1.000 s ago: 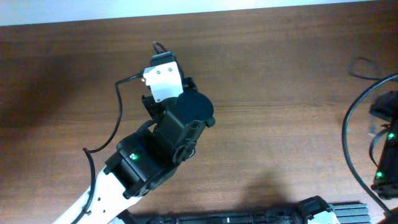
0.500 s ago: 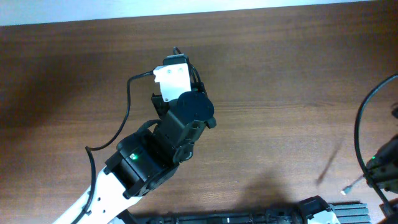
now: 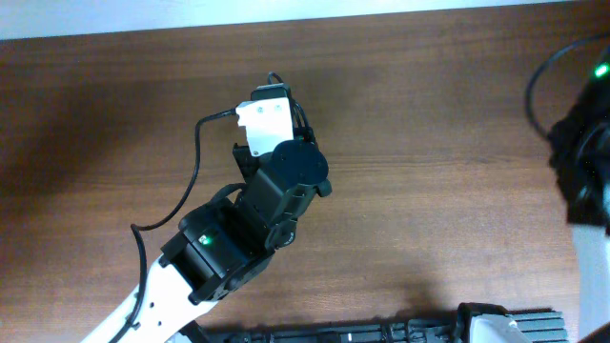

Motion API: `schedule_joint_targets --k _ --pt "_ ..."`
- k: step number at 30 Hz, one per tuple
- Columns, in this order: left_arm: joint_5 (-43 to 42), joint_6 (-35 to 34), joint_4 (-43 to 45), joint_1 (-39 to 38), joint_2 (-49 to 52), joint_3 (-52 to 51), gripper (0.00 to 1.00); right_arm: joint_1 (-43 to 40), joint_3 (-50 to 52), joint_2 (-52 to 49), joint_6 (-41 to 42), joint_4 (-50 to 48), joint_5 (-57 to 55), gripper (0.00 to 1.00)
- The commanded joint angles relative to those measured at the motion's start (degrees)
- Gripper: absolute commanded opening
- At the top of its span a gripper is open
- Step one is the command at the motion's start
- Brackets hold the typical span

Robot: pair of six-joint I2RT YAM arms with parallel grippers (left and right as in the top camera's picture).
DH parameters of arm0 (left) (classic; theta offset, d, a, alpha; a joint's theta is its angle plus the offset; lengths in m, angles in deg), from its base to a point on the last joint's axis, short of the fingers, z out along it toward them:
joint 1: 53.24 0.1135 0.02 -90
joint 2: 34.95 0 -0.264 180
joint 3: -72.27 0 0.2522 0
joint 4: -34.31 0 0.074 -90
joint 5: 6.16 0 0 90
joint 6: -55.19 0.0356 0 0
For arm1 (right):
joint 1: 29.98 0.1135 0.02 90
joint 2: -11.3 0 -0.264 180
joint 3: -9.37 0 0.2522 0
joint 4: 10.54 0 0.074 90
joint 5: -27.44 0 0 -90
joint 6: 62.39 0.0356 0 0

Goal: Untangle cables
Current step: 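Hold the remaining bundle up with the left gripper while right works offside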

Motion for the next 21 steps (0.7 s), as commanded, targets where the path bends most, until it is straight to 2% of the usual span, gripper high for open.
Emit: schedule_joint_targets --k 1,4,7,15,18,21 --pt "0.11 0.9 0.24 0.13 -0.13 0.96 0.0 -12.76 -0.44 -2.38 15.15 4.87 19.34 0.04" --pt "0.11 0.9 0.24 0.13 -0.13 0.96 0.0 -24.76 -0.44 -5.09 19.89 7.85 39.3 0.04" --pt "0.11 0.9 0.22 0.13 -0.13 0.96 0.0 -33.7 -0.44 -7.65 19.93 8.94 50.66 0.04" --pt "0.09 0.87 0.31 0.13 -0.13 0.96 0.0 -50.6 -0.37 -11.58 35.15 14.25 62.1 0.04" --pt "0.09 0.87 0.44 0.13 -0.13 0.96 0.0 -54.01 -0.22 -12.83 37.16 14.43 63.78 0.04" --pt "0.11 0.9 0.48 0.13 -0.13 0.96 0.0 -55.87 -0.22 -15.52 36.04 11.13 70.62 0.04"
